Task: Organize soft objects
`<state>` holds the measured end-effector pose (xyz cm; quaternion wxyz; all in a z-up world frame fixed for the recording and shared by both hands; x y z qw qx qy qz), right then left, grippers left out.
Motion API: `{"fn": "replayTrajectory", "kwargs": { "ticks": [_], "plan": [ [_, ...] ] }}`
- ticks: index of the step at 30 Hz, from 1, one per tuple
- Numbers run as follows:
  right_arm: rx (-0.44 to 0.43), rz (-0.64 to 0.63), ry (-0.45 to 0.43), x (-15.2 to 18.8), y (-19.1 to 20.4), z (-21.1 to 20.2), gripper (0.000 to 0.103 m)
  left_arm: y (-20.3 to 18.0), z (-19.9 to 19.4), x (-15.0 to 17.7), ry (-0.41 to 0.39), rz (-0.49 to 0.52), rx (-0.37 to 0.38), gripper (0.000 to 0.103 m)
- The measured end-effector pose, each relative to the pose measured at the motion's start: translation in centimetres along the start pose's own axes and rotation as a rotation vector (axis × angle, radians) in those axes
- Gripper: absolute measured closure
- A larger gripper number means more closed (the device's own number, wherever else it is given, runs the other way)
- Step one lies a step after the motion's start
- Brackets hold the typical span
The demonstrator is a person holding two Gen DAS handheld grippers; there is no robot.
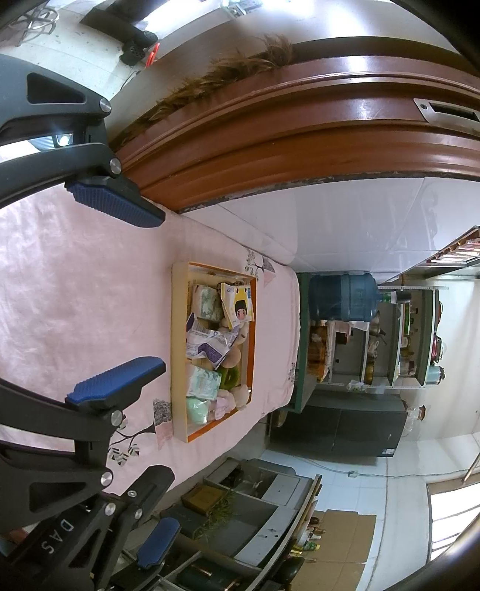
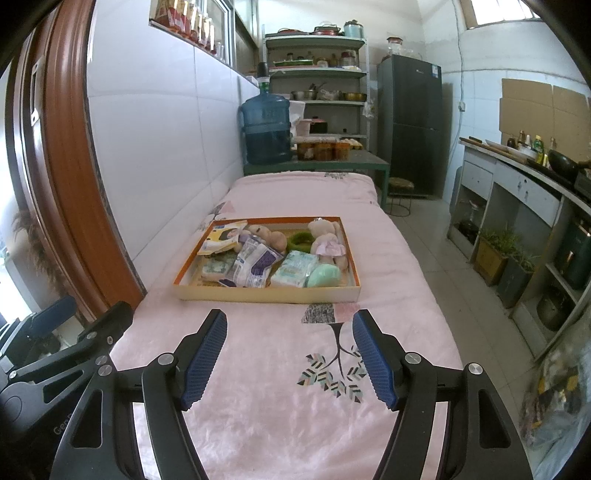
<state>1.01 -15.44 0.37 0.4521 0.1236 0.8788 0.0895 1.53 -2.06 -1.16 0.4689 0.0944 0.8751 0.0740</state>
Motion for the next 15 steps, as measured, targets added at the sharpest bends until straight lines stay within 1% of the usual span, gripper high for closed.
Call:
{"fn": "replayTrajectory", "kwargs": {
  "ticks": [8, 15],
  "plan": [
    [-0.001, 0.003, 0.005, 0.60, -0.38, 0.17, 0.031, -0.35, 0.29, 0.68, 0.015, 0.012, -0.011, 0.030],
    [0.000, 0.004, 0.009, 0.74, -0.58, 0.28, 0.031, 0.07, 0.34, 0.70, 0.008, 0.004, 0.004, 0.030]
  ]
}}
Point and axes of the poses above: each gripper's, at about its wrist camera, not at the fingertips, and z roughly the way its jaws point, y to its left, x to its underside, the point moved 1 cm from there along z, roughly the way its jaws point, and after that the axes turned 15 degrees about z, right-handed, at the moved point
